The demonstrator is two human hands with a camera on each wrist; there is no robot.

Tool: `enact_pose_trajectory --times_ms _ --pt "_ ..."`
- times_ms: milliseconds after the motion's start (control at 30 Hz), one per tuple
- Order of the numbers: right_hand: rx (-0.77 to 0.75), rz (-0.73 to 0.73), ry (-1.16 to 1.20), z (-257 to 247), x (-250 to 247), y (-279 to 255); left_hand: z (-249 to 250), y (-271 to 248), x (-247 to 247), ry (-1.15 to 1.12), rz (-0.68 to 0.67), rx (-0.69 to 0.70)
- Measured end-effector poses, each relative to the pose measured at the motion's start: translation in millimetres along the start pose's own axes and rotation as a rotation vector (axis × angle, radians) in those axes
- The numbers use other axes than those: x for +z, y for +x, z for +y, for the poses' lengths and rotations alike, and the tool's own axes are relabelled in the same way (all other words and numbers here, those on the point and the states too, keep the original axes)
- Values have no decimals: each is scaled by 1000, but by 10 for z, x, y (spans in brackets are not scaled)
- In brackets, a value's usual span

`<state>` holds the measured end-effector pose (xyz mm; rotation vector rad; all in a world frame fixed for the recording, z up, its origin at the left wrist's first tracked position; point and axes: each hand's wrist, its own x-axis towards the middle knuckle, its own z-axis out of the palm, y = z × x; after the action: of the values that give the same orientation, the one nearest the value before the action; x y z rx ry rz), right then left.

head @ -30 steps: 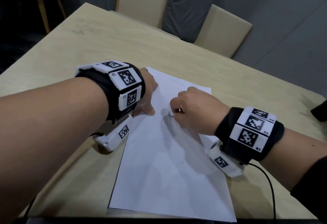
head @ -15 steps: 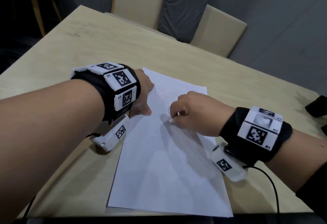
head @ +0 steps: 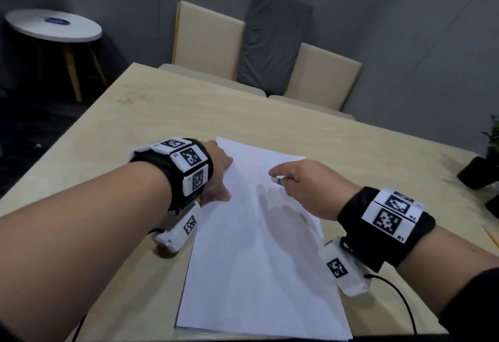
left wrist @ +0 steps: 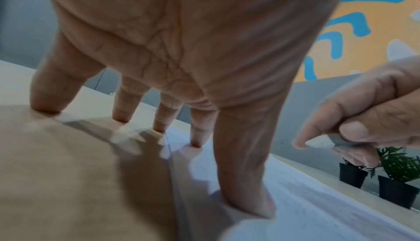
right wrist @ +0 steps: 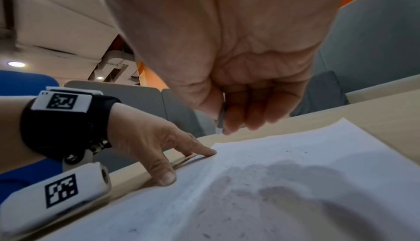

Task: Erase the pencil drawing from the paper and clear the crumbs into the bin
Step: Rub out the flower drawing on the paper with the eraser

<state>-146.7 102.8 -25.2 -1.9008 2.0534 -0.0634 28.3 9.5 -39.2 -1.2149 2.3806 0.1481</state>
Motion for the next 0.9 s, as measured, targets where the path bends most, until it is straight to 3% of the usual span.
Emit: enact_pose_trajectory --times_ms 300,800,900 --pt "-37 107 101 -69 43 -54 -23 -158 -79 -173 73 -55" --pt "-98 5 -112 -206 203 -79 12 -273 -148 -207 98 -118" --pt "-78 23 -14 -197 234 -70 19 -288 -95 -245 102 -110"
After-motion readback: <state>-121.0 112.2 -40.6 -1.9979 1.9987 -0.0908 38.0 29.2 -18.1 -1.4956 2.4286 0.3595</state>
